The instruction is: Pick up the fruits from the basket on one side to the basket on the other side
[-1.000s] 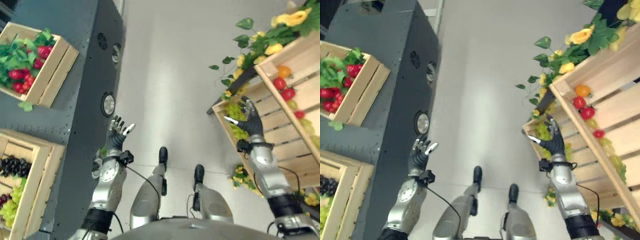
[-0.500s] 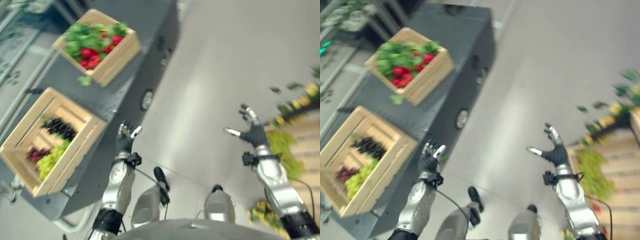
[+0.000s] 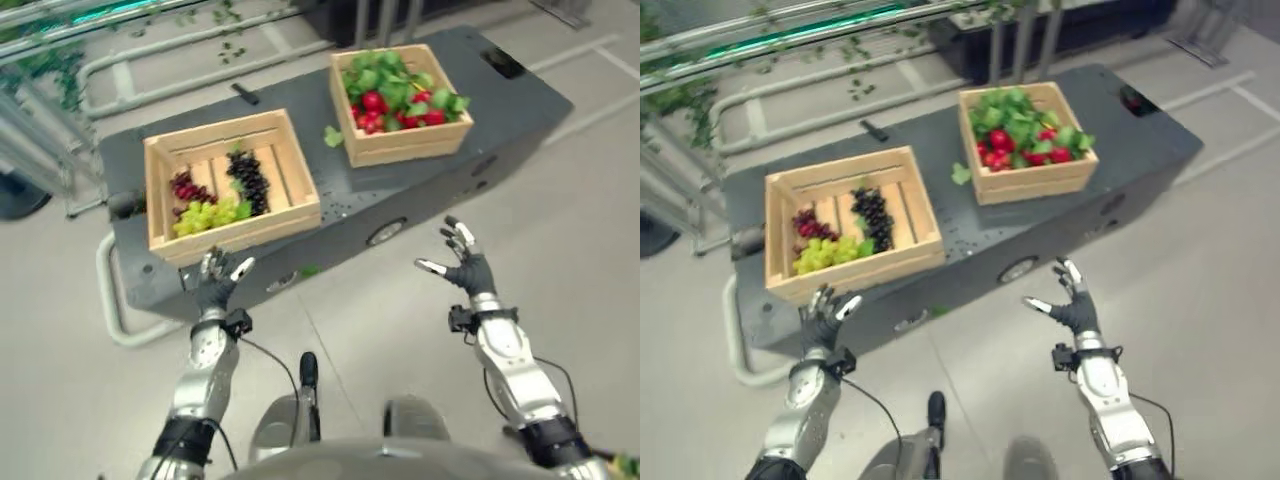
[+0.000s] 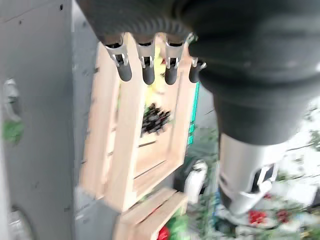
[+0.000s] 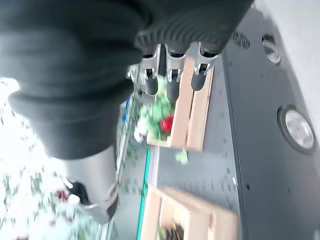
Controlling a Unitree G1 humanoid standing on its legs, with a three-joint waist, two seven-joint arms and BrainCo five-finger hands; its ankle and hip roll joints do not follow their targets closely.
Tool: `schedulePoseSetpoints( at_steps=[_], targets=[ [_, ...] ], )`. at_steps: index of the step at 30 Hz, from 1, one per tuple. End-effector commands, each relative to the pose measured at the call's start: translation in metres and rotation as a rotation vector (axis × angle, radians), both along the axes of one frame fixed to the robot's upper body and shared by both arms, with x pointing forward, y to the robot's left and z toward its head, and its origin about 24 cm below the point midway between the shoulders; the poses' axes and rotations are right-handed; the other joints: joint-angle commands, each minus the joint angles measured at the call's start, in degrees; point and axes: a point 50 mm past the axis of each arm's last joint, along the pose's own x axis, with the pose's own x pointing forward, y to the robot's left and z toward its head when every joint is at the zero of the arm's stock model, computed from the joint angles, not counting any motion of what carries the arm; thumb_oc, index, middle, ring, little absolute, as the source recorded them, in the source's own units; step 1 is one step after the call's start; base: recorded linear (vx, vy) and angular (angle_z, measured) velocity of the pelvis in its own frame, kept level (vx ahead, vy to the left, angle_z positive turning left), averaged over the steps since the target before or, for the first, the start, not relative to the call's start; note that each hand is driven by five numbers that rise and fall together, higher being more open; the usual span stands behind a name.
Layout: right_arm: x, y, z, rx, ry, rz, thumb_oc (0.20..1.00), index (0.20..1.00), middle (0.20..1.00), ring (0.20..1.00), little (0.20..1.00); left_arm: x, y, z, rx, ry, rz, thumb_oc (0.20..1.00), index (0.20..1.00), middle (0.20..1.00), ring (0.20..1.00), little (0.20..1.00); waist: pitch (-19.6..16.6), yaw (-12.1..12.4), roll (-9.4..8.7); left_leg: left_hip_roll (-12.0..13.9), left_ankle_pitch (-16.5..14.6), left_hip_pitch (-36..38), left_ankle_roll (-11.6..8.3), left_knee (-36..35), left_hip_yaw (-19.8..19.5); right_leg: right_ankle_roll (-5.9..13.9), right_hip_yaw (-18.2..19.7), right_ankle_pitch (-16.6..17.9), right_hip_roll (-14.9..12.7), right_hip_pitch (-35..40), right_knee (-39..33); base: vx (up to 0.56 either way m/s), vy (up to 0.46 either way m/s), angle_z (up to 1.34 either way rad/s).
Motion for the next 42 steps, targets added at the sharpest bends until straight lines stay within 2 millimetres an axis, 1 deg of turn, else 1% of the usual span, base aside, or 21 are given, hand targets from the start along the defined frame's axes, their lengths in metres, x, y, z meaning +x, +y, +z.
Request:
schedulePoseSetpoints(
  at_steps=[1,3,4,8,9,11,13,14,16,19,22,24,27,28,32,33,35,36,37,38,42],
  targets=[
    [0.004,-0.011,0.017,-0.019,-0.089,-0.015,1.000,1.000,1.000,1.000,1.000,0.001,0.002,0.015,0.044,-0.091,-0.015,1.000,1.000,1.000,1.000,1.000,-0.91,1.03,-1.01,0.41,-5.73,2.38,-4.39,0.45,-4.31,-1.37,-1.85,3.78,2.04,1.02,-5.34,0.02,-0.169,1.56],
    [0.001,-0.012,0.012,-0.013,-0.069,-0.020,1.000,1.000,1.000,1.000,1.000,0.000,0.000,0.012,0.028,-0.083,-0.014,1.000,1.000,1.000,1.000,1.000,-1.41,1.69,-1.12,-0.27,-5.58,2.00,-4.44,0.61,-6.02,-0.97,-3.40,3.56,1.36,1.82,-6.53,0.00,-0.175,1.12],
    [0.001,-0.012,0.010,-0.037,-0.052,0.000,1.000,1.000,1.000,1.000,1.000,-0.009,-0.001,0.006,-0.010,-0.067,0.001,1.000,1.000,1.000,1.000,1.000,-2.06,2.00,-0.87,-0.47,-5.57,1.60,-5.02,-0.04,-6.06,-0.31,-4.64,5.13,0.30,4.92,-11.91,-0.04,-0.183,0.53],
    [0.006,-0.017,0.012,-0.062,-0.060,-0.013,1.000,1.000,1.000,1.000,1.000,-0.010,0.004,0.007,-0.031,-0.077,0.027,1.000,1.000,1.000,1.000,1.000,-1.38,3.63,0.20,0.47,-3.09,-1.40,-7.03,1.22,-6.48,-1.06,-6.97,6.66,0.60,6.58,-17.33,-0.13,-0.095,0.16],
    [0.007,-0.024,0.015,-0.067,-0.074,-0.049,1.000,1.000,1.000,1.000,1.000,-0.009,0.003,0.006,-0.035,-0.076,0.010,1.000,1.000,1.000,1.000,1.000,-0.49,3.55,0.37,1.23,-1.96,-4.52,-7.85,3.43,-3.69,-0.85,-9.39,6.74,-0.56,7.07,-17.99,-0.20,0.037,0.40],
    [0.007,-0.029,0.015,-0.073,-0.076,-0.076,1.000,1.000,1.000,1.000,1.000,-0.007,0.002,0.003,-0.033,-0.064,-0.012,1.000,1.000,1.000,1.000,1.000,0.15,2.72,0.29,3.65,-2.91,-4.90,-7.78,6.14,1.38,-0.04,-11.68,7.60,-2.22,6.73,-17.81,-0.23,0.061,0.88],
    [0.006,-0.030,0.013,-0.071,-0.069,-0.078,1.000,1.000,1.000,1.000,1.000,-0.008,0.002,0.003,-0.047,-0.064,-0.012,1.000,1.000,1.000,1.000,1.000,0.22,2.55,0.30,4.83,-3.79,-4.03,-8.13,6.46,1.57,0.32,-12.53,8.15,-2.93,6.69,-18.15,-0.11,0.056,0.58],
    [0.002,-0.032,0.005,-0.067,-0.033,-0.087,1.000,1.000,1.000,1.000,1.000,-0.011,0.002,0.000,-0.046,-0.053,-0.016,1.000,1.000,1.000,1.000,1.000,-0.29,1.85,0.28,6.45,-4.95,-1.93,-8.81,6.00,1.52,0.79,-14.41,9.43,-4.13,6.94,-19.40,-0.12,0.079,0.53],
    [-0.002,-0.035,-0.003,-0.067,0.000,-0.102,1.000,1.000,1.000,1.000,1.000,-0.013,0.004,-0.003,-0.039,-0.042,-0.016,1.000,1.000,1.000,1.000,1.000,-1.09,1.20,0.10,9.41,-5.55,-0.41,-9.59,6.06,3.23,1.44,-16.73,10.86,-5.34,6.62,-20.75,-0.16,0.120,0.75],
    [-0.006,-0.038,-0.010,-0.066,0.026,-0.116,1.000,1.000,1.000,1.000,1.000,-0.015,0.006,-0.007,-0.041,-0.026,-0.010,1.000,1.000,1.000,1.000,1.000,-2.52,0.46,0.61,11.66,-6.93,1.66,-10.78,5.40,5.70,2.25,-19.73,11.37,-6.25,6.86,-21.19,-0.09,0.140,0.59],
    [-0.009,-0.035,-0.014,-0.038,0.039,-0.127,1.000,1.000,1.000,1.000,1.000,-0.016,0.006,-0.010,-0.038,-0.008,-0.017,1.000,1.000,1.000,1.000,1.000,-3.81,0.23,1.37,10.51,-7.05,3.30,-10.48,1.97,6.18,2.95,-21.01,11.64,-7.23,7.42,-20.69,-0.02,0.208,0.63],
    [-0.014,-0.033,-0.024,0.003,0.077,-0.131,1.000,1.000,1.000,1.000,1.000,-0.018,0.007,-0.012,-0.020,0.004,-0.033,1.000,1.000,1.000,1.000,1.000,-4.26,0.55,0.98,9.81,-6.48,4.50,-10.30,-1.58,6.07,3.98,-21.86,12.93,-8.80,7.02,-20.05,-0.06,0.262,0.78],
    [-0.014,-0.032,-0.024,0.005,0.078,-0.131,1.000,1.000,1.000,1.000,1.000,-0.018,0.007,-0.012,-0.018,0.005,-0.034,1.000,1.000,1.000,1.000,1.000,-4.37,0.58,0.85,9.67,-6.32,4.53,-10.21,-1.80,6.10,4.09,-21.85,12.94,-8.95,6.92,-20.00,-0.03,0.138,0.29],
    [-0.016,-0.030,-0.030,0.020,0.107,-0.128,1.000,1.000,1.000,1.000,1.000,-0.018,0.012,-0.013,-0.002,0.015,-0.028,1.000,1.000,1.000,1.000,1.000,-4.92,0.91,0.08,7.91,-6.92,4.73,-8.99,-2.36,5.96,5.54,-21.41,13.76,-11.51,6.28,-18.77,-0.03,0.341,0.16],
    [-0.016,-0.024,-0.035,0.037,0.128,-0.128,1.000,1.000,1.000,1.000,1.000,-0.019,0.016,-0.014,0.018,0.029,-0.021,1.000,1.000,1.000,1.000,1.000,-3.81,1.19,-1.41,4.28,-7.77,4.85,-6.45,-2.48,5.77,7.45,-18.33,15.03,-14.87,3.67,-14.80,-0.05,0.273,0.09],
    [-0.016,-0.023,-0.038,0.047,0.142,-0.136,1.000,1.000,1.000,1.000,1.000,-0.018,0.017,-0.014,0.026,0.030,-0.020,1.000,1.000,1.000,1.000,1.000,-3.06,0.82,-1.38,3.85,-7.65,4.74,-5.98,-2.41,5.37,7.32,-16.64,15.23,-14.67,2.56,-13.08,-0.10,0.212,-0.11],
    [-0.014,-0.020,-0.044,0.055,0.165,-0.133,1.000,1.000,1.000,1.000,1.000,-0.015,0.018,-0.016,0.049,0.049,-0.021,1.000,1.000,1.000,1.000,1.000,-2.22,0.49,-1.56,3.44,-7.15,4.28,-5.24,-2.22,5.04,6.40,-11.97,13.16,-10.90,0.64,-10.35,-0.09,0.137,-0.08],
    [-0.013,-0.020,-0.044,0.055,0.164,-0.133,1.000,1.000,1.000,1.000,1.000,-0.015,0.018,-0.016,0.049,0.048,-0.021,1.000,1.000,1.000,1.000,1.000,-2.22,0.60,-1.55,3.51,-7.26,4.31,-5.28,-2.20,5.15,6.35,-11.85,13.03,-10.83,0.55,-10.20,-0.02,0.130,-0.02],
    [-0.014,-0.016,-0.053,0.059,0.206,-0.126,1.000,1.000,1.000,1.000,1.000,-0.017,0.021,-0.020,0.066,0.076,-0.016,1.000,1.000,1.000,1.000,1.000,-2.82,0.99,-1.46,3.53,-6.84,4.07,-4.80,-2.18,5.38,5.14,-11.40,10.62,-7.42,0.41,-8.24,0.01,0.099,-0.03],
    [-0.017,-0.015,-0.061,0.062,0.245,-0.125,1.000,1.000,1.000,1.000,1.000,-0.018,0.022,-0.024,0.074,0.098,-0.017,1.000,1.000,1.000,1.000,1.000,-3.11,1.41,-1.69,3.37,-6.77,3.97,-4.70,-2.14,5.47,4.49,-12.01,9.68,-6.55,1.57,-9.10,0.01,0.096,-0.08],
    [-0.031,-0.013,-0.092,0.056,0.400,-0.131,1.000,1.000,1.000,1.000,1.000,-0.031,0.026,-0.053,0.085,0.245,0.002,1.000,1.000,1.000,1.000,1.000,-4.65,2.50,-2.41,2.92,-6.90,4.50,-4.57,-1.93,5.79,3.79,-12.72,9.57,-6.16,4.61,-12.58,0.05,-0.024,0.02]
  ],
)
